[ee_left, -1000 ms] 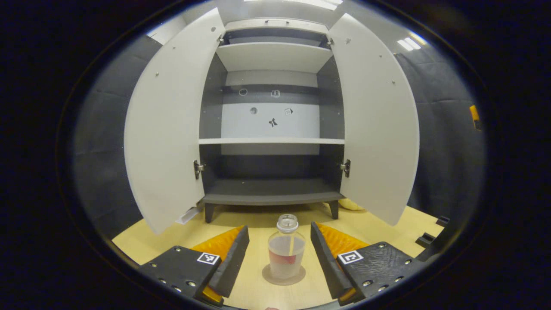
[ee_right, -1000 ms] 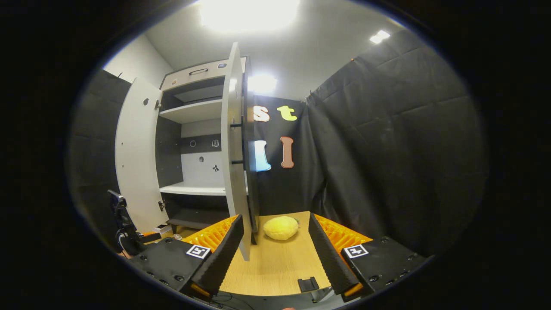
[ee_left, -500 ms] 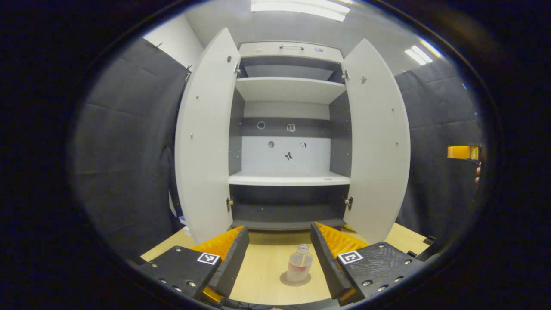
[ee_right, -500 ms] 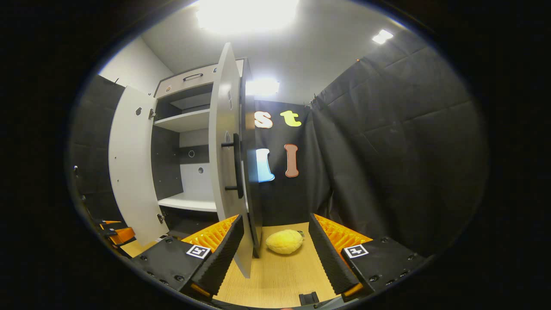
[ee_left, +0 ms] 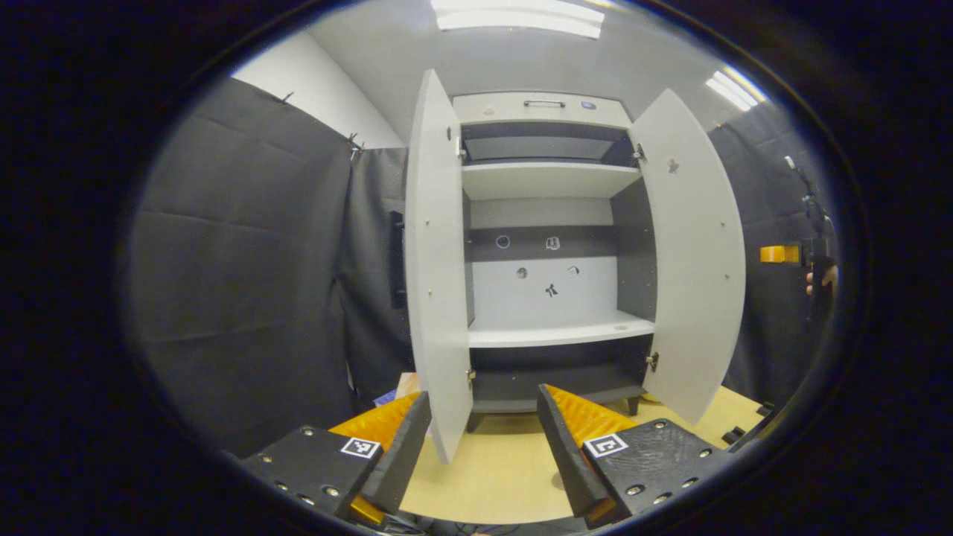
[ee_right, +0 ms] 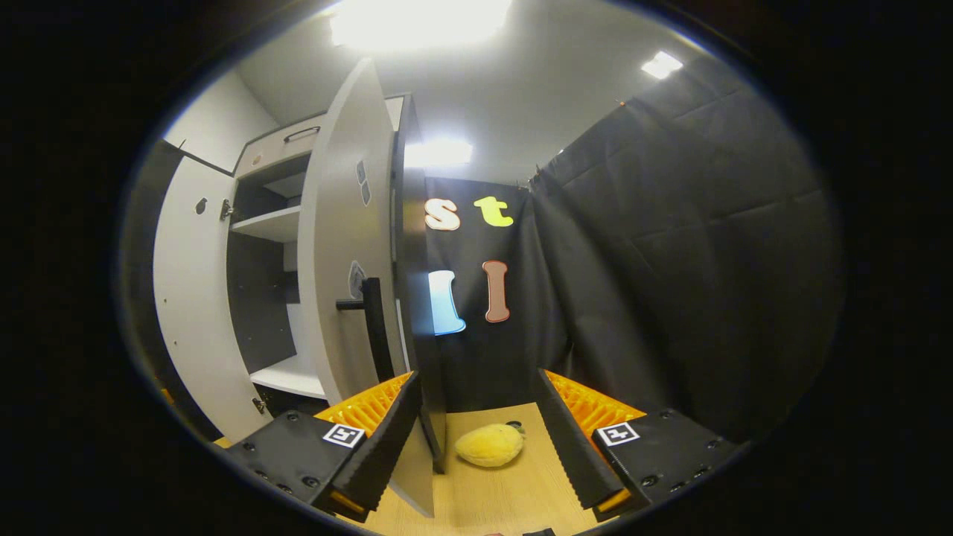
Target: Grasp the bottle in the cabinet with the left hand and place it on the coaster, then close the right door with the right hand and the left door with the left hand.
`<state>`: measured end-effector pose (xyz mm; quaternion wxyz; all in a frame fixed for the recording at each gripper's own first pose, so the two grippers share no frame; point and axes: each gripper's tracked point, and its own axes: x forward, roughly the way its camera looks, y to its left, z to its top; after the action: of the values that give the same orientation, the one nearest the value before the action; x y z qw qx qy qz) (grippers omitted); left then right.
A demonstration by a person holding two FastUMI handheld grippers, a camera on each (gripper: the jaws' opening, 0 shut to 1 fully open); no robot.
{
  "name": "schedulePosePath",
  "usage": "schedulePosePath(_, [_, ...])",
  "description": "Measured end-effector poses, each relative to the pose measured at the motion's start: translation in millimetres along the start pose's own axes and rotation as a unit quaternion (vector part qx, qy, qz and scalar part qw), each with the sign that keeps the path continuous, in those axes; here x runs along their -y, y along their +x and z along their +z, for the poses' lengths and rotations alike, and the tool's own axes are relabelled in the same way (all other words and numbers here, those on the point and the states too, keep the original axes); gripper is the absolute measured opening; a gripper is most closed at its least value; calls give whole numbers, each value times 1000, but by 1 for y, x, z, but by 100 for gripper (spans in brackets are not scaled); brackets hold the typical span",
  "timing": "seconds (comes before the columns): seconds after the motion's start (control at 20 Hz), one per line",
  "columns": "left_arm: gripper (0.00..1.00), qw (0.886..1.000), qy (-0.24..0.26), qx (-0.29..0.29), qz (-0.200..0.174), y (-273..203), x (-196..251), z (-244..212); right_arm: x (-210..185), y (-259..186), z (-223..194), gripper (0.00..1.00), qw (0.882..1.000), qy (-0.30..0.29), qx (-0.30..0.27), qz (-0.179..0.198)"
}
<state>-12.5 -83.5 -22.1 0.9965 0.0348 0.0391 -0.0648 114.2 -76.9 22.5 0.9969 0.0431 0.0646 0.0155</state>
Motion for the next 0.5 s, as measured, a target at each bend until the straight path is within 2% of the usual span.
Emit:
schedulePosePath(0.3, [89,999,-11,2,44,1,-70,4,-15,29,-2,98,999,-25,-14,-36])
schedulePosePath(0.45, [89,998,-11,2,54,11,-97,1,-21,25,2,97,998,-52,-2,-37])
schedulePosePath(0.5, [83,998,-13,1,54,14,-103,1,-25,24,2,96,998,-56,-1,-37])
